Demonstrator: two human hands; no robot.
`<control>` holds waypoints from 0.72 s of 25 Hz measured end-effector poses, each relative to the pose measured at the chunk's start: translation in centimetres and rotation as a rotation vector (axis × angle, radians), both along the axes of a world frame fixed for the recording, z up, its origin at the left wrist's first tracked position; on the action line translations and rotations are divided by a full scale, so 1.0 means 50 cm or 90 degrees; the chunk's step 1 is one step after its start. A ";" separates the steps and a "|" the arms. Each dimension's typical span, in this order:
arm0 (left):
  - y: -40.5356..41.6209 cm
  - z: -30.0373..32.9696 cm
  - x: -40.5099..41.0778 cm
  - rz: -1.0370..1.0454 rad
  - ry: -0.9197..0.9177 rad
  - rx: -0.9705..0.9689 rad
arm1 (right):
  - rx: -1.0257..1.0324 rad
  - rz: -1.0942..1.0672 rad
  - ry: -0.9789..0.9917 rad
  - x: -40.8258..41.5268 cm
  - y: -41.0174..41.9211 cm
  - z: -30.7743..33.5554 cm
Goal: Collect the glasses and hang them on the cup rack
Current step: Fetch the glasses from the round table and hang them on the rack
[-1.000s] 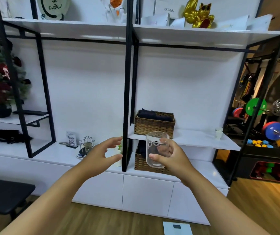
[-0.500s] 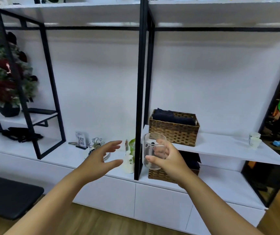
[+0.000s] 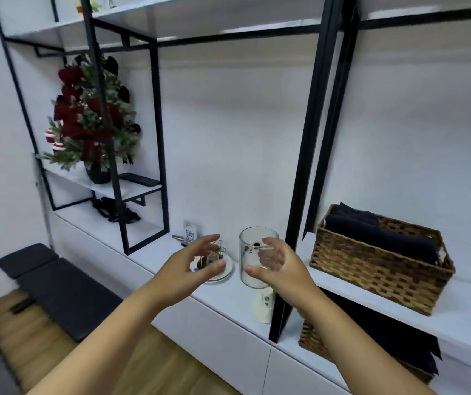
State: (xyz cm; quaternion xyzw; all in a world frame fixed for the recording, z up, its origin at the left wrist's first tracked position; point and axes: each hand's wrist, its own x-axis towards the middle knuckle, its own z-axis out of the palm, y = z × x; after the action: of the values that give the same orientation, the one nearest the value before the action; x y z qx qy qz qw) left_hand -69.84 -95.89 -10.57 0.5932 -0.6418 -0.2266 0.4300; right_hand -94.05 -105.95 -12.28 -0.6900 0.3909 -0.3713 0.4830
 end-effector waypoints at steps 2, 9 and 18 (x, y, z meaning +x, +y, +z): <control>-0.033 -0.004 0.011 0.039 0.006 -0.008 | 0.006 0.030 0.015 0.039 -0.044 -0.020; -0.149 -0.037 0.083 0.096 0.007 -0.012 | -0.006 0.077 0.039 0.195 -0.151 -0.087; -0.353 -0.045 0.321 0.056 0.029 -0.026 | -0.012 0.052 0.078 0.446 -0.323 -0.113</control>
State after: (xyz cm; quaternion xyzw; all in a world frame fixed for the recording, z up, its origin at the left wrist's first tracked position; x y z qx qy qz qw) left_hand -53.77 -113.55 -12.82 0.6065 -0.6094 -0.2077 0.4665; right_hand -71.75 -122.10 -17.92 -0.7312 0.3877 -0.3118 0.4668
